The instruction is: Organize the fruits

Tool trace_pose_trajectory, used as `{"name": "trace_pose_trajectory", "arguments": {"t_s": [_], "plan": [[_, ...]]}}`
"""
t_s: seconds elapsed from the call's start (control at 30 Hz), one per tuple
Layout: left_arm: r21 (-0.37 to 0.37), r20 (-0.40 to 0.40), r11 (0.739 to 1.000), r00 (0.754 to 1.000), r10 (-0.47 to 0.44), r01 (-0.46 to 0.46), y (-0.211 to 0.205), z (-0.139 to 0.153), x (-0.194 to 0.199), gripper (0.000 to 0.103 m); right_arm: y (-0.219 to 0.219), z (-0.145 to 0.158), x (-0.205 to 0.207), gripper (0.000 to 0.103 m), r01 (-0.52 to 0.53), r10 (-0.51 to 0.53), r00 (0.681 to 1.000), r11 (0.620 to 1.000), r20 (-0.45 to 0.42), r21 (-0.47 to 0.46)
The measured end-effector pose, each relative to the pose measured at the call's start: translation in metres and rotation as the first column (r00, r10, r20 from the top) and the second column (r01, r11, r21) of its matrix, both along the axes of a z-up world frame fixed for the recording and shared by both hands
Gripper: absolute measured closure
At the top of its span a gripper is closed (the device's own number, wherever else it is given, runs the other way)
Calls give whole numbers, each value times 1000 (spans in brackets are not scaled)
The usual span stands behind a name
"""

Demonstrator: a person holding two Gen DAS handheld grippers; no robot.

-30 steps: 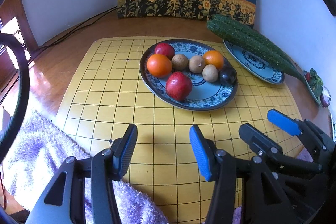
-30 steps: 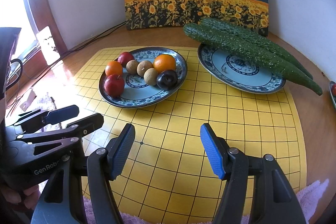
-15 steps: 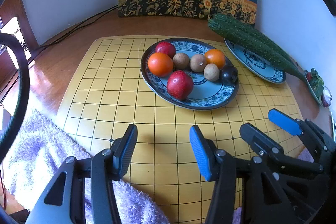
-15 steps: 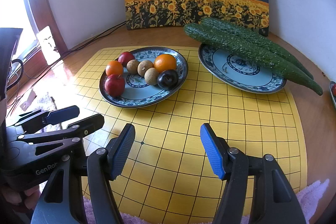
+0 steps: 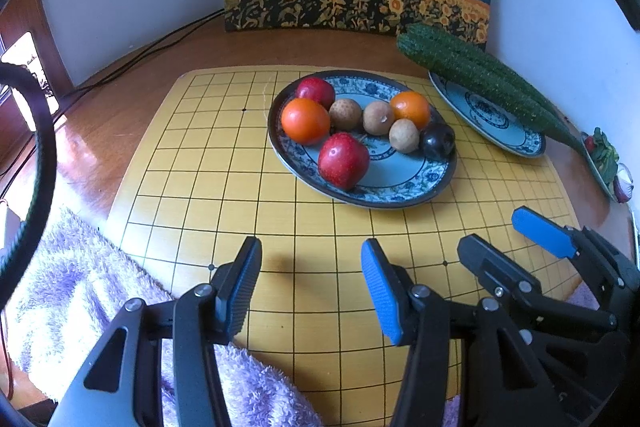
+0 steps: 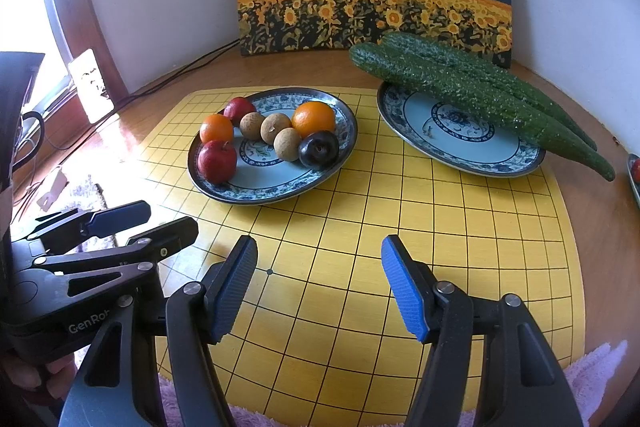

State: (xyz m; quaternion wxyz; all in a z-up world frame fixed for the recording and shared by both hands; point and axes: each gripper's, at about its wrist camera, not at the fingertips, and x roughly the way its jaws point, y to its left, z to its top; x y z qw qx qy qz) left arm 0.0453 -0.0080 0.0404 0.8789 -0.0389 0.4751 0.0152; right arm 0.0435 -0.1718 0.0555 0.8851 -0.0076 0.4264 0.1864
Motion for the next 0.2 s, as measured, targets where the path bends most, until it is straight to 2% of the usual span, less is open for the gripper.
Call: {"name": "trace_pose_trajectory", "arguments": {"t_s": [0.2], "plan": [[0, -9, 1000, 1000, 3, -3, -2, -1, 0, 48, 0, -1, -1, 37, 1, -1, 1000, 1000, -4, 1]]}}
